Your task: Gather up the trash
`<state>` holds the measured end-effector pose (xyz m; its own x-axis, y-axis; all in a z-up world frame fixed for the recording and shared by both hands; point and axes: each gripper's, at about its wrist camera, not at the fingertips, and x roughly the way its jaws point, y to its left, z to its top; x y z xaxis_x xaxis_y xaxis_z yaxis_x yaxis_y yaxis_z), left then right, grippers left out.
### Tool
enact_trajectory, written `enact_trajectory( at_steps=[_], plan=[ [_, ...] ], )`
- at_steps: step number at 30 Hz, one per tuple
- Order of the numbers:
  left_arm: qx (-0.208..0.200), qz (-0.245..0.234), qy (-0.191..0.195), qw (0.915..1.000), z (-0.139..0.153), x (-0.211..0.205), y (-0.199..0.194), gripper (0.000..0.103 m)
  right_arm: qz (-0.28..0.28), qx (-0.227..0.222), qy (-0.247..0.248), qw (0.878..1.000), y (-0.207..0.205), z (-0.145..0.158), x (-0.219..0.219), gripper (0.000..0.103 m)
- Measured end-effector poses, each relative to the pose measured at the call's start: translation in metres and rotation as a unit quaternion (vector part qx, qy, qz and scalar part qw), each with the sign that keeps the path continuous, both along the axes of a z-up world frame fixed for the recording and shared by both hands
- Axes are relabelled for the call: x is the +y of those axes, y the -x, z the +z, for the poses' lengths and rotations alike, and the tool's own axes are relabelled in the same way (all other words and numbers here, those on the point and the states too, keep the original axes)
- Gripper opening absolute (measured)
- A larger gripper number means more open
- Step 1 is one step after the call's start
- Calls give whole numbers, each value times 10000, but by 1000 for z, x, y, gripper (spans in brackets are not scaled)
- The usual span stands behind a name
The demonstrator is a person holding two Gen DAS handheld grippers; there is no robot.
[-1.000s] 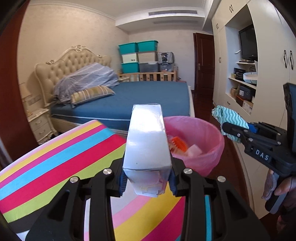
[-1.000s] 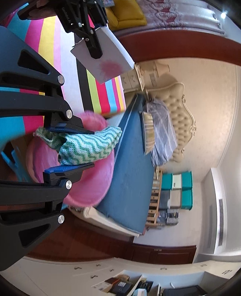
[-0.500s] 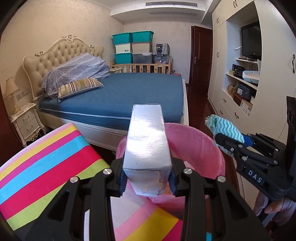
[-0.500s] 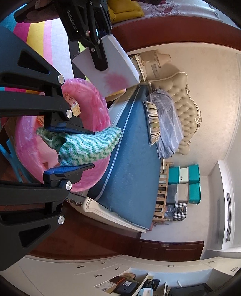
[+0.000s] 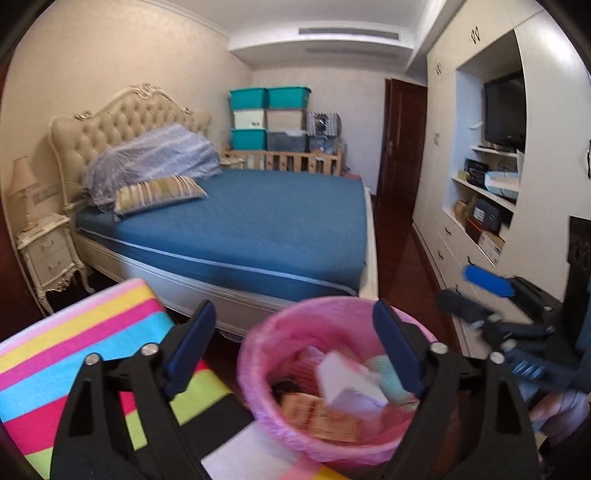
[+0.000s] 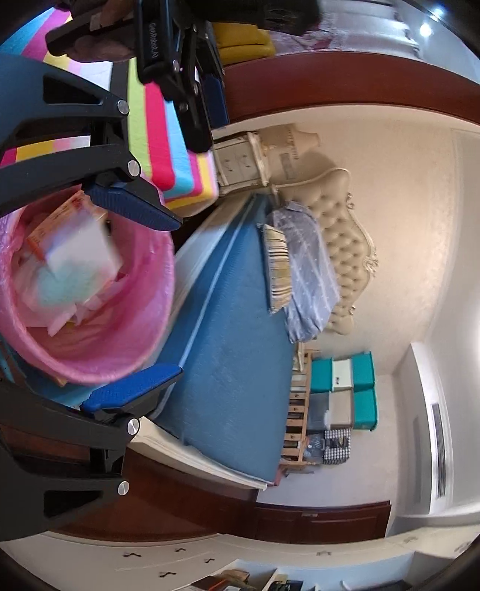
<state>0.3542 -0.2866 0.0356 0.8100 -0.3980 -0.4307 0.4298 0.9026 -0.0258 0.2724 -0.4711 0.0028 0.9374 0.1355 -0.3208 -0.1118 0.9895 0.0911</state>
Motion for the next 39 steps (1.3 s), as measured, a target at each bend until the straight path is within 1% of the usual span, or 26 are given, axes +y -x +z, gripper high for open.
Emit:
enact_trajectory(
  at_steps=[1,3,4,6,8,12,16,19,23,25,31,35,39],
  plan=[
    [-112,74,13,9999,5,8,5,89,-31,-60,-21,10000,7,4,-2,71],
    [-412,250,-3,9988,16,26,20,99,-121,-168,-51,9998,25,14,-3,71],
    [-528,303,-19,9981,20,31,27,98,-158,-192,-47,9997,32,18,-3,72],
    [-779,393,-101,9961,31,42,46,98,-256,-208,-48,9994,49,27,1,79],
    [-876,463,-120,9950,39,50,60,98,-365,-180,-9,9992,65,37,7,85],
    [-961,517,59,9940,58,68,91,98,-609,-53,196,9979,91,54,21,85],
    [-946,525,241,9938,67,83,118,98,-739,-81,330,9967,118,66,39,85],
    [-810,623,244,9945,58,91,139,98,-787,-11,631,9949,137,58,56,85],
    [-657,501,23,9966,32,96,159,98,-590,304,607,9960,144,38,65,85],
    [-564,476,-110,9972,19,97,166,98,-556,388,614,9958,147,31,70,85],
    [-467,287,-242,9982,-7,96,178,98,-367,432,718,9958,153,23,83,85],
    [-421,221,-223,9986,-15,92,180,98,-340,495,659,9960,150,18,82,85],
    [-468,241,-201,9984,-14,92,181,98,-314,592,711,9952,150,12,81,85]
  ],
)
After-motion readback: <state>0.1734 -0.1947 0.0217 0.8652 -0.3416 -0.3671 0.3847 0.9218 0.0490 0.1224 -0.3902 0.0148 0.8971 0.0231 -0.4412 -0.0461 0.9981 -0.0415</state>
